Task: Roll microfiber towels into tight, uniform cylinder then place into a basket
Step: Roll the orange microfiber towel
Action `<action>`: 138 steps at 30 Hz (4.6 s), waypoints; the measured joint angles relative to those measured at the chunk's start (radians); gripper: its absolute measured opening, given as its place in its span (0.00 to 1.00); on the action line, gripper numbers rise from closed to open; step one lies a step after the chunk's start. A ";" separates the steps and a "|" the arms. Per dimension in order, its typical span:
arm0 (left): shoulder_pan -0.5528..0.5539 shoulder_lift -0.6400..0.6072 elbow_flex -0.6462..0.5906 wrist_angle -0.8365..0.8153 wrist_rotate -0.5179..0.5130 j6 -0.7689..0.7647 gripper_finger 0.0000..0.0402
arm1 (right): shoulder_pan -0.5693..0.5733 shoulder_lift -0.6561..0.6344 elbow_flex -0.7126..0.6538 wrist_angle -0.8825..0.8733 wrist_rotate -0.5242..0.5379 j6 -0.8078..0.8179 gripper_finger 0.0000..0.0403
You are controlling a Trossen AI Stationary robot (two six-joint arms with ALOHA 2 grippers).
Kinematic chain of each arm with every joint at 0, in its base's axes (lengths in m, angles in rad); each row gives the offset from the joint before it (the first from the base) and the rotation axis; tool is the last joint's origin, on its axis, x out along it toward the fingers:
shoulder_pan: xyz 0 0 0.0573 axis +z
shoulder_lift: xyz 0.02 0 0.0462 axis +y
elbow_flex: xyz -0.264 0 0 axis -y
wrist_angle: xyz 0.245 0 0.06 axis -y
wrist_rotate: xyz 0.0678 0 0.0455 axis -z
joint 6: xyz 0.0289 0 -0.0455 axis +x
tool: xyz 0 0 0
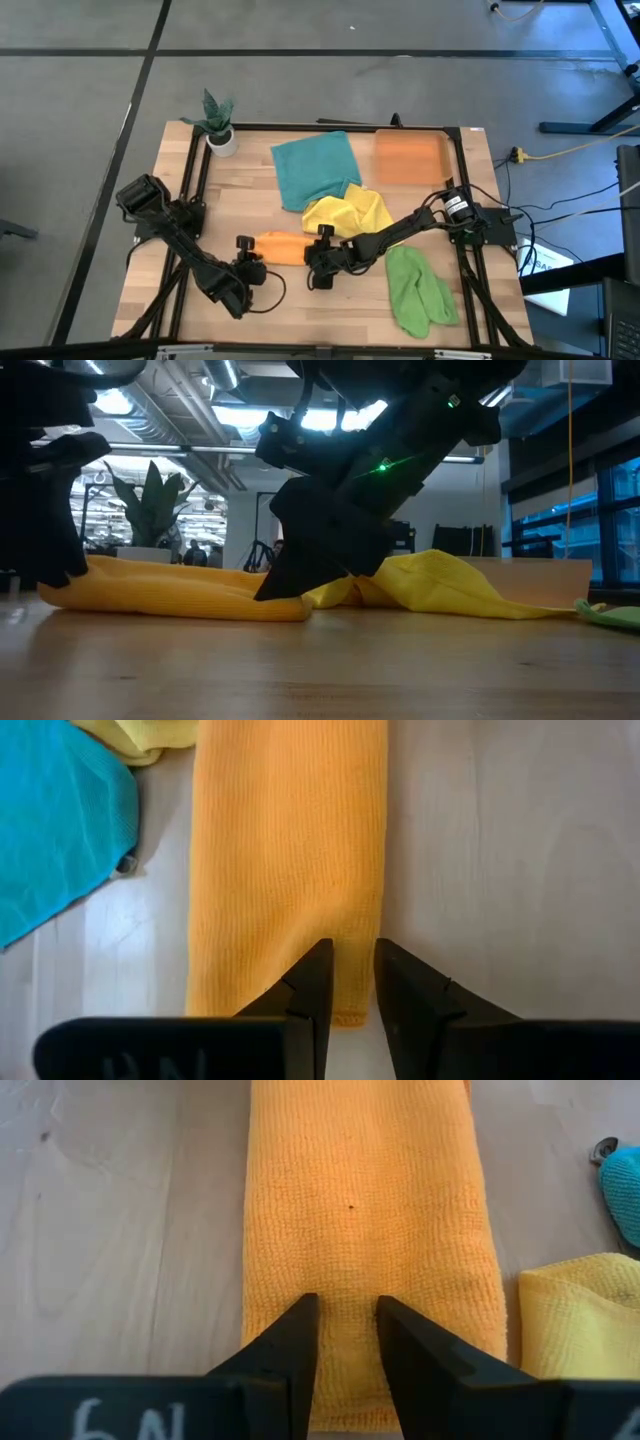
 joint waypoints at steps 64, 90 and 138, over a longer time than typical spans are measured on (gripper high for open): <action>0.053 -0.002 -0.117 0.130 0.089 -0.005 0.00 | 0.068 0.002 0.015 -0.069 0.062 -0.207 0.27; 0.062 0.003 0.062 0.017 0.385 0.055 0.00 | 0.066 0.016 0.151 -0.196 -0.149 -0.070 0.01; 0.165 -0.001 0.189 -0.226 0.391 0.035 0.00 | 0.016 -0.028 0.251 -0.442 -0.025 0.375 0.01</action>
